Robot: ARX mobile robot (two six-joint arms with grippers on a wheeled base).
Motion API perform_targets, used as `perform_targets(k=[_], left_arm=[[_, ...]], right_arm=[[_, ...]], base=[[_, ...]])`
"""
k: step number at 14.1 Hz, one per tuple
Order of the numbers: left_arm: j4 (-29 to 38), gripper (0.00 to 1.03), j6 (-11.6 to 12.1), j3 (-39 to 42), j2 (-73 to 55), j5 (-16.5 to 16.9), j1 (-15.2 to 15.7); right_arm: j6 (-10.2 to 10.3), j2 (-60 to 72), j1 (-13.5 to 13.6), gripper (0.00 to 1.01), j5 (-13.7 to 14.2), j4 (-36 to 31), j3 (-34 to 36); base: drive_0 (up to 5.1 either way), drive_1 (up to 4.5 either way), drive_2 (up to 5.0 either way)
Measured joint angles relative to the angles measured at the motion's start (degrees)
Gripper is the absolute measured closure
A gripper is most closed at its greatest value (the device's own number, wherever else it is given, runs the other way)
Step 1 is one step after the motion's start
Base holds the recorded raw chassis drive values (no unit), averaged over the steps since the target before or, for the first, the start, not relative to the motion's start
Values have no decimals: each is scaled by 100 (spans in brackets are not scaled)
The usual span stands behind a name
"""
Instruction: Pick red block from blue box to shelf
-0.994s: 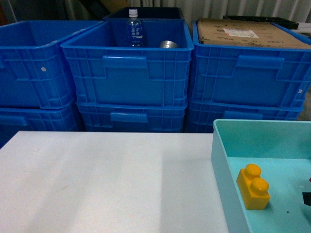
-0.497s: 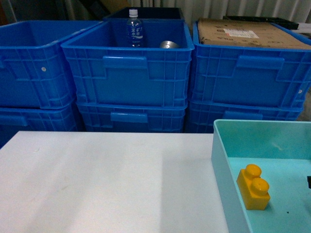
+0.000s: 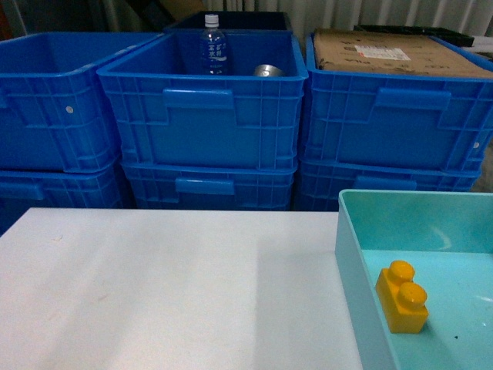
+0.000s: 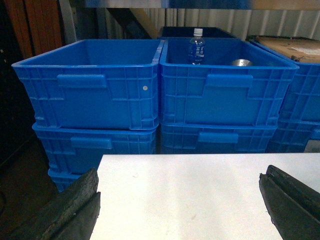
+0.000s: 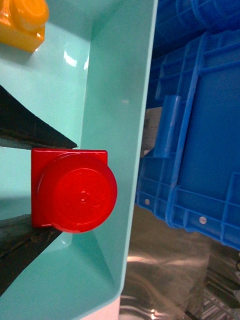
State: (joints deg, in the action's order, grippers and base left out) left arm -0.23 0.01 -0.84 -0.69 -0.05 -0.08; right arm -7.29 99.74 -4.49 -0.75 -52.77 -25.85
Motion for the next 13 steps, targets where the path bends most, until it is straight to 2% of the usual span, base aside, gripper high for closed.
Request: perform_targets(k=[4,6,10,13], left_arm=[[0,5,0,0,0,0,0],[-2,5,0,0,0,0,0],[0,5,0,0,0,0,0],[-2,5,0,0,0,0,0]], right_arm=[[11,-1436,31,72,-164,315,411],[13,-2153,-52,72,-280,463,629],[13,-3578,-317,72,-601,1012,1355],[15,-4640,-544,72,-890,1663,1665]], base=[[0,0,0],[0,0,0],[0,0,0],[0,0,0]])
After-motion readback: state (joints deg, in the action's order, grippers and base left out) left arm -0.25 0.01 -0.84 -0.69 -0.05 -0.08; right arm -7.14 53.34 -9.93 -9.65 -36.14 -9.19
